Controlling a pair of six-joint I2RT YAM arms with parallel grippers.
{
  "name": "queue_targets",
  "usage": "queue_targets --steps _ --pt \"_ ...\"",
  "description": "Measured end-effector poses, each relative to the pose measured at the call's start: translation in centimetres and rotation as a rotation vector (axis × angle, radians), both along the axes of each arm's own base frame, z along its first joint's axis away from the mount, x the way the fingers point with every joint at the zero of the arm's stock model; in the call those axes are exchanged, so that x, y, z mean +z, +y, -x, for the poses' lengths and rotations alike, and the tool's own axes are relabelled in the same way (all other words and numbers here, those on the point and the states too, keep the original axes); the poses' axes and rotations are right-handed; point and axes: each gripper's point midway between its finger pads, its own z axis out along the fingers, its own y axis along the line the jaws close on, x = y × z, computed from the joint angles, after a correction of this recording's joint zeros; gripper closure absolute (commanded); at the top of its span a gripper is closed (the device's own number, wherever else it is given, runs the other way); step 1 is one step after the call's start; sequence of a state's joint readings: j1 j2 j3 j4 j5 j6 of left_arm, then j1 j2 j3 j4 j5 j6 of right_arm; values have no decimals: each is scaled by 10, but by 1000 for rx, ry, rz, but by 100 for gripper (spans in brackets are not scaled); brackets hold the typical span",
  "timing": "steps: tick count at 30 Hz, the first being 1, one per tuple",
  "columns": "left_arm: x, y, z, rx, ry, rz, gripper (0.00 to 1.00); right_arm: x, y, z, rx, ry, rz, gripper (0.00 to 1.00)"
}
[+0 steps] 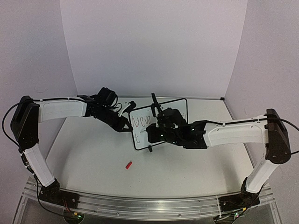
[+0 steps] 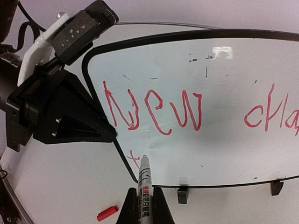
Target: Write a sentence on the whiteboard
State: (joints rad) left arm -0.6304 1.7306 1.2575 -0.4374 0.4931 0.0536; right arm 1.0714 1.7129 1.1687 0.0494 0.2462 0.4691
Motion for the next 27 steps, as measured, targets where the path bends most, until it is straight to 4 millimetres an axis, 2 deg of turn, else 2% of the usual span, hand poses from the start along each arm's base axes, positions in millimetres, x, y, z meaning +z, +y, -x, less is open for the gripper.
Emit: queue_targets --steps 10,27 --pt "0 0 0 -1 0 0 100 -20 3 -1 5 17 44 100" --pt "0 0 0 3 -3 -5 100 -22 14 -5 17 14 51 100"
